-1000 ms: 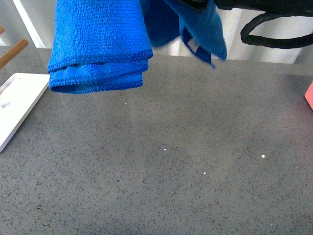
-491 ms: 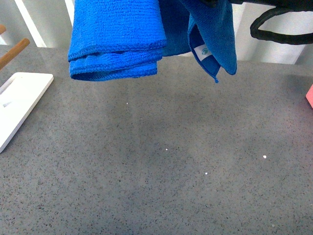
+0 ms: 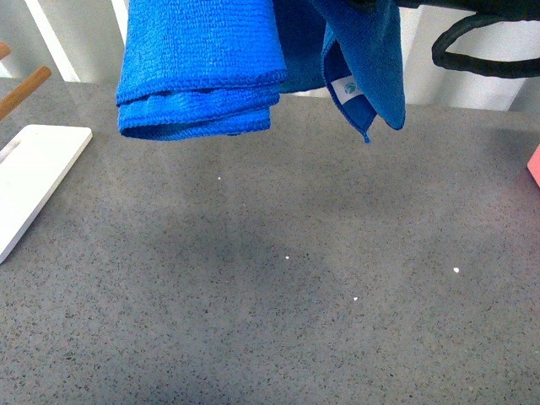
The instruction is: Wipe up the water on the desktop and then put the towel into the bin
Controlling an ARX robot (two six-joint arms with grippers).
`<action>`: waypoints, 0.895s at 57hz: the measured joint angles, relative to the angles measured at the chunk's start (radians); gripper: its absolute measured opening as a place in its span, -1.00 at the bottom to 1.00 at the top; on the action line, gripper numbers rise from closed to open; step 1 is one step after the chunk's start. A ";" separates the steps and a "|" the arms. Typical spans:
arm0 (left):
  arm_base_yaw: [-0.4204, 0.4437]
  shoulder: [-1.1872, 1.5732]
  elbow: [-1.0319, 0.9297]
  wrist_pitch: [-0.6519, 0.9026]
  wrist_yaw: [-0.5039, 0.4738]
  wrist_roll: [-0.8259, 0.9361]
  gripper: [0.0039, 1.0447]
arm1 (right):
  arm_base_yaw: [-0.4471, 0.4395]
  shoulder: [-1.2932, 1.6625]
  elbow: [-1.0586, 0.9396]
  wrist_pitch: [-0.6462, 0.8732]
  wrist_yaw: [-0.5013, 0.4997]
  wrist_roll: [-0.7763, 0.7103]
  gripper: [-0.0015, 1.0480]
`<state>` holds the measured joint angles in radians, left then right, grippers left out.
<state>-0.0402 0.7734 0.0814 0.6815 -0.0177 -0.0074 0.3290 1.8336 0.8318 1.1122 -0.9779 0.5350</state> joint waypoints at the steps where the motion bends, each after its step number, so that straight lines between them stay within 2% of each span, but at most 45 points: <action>1: 0.011 -0.013 -0.005 -0.008 0.009 0.000 -0.94 | 0.000 0.000 -0.001 -0.001 0.000 0.000 -0.89; 7: 0.035 -0.084 -0.024 -0.057 0.013 0.000 -0.94 | 0.000 0.000 -0.002 -0.005 0.000 -0.002 -0.89; 10: 0.038 -0.097 -0.058 -0.024 0.014 0.000 -0.94 | -0.001 0.000 -0.002 -0.006 0.004 -0.005 -0.89; 51: 0.038 -0.491 -0.059 -0.396 0.017 0.000 -0.94 | -0.011 -0.002 -0.007 -0.043 0.017 -0.024 -0.89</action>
<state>-0.0025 0.2825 0.0223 0.2855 -0.0006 -0.0074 0.3183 1.8313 0.8249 1.0691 -0.9607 0.5114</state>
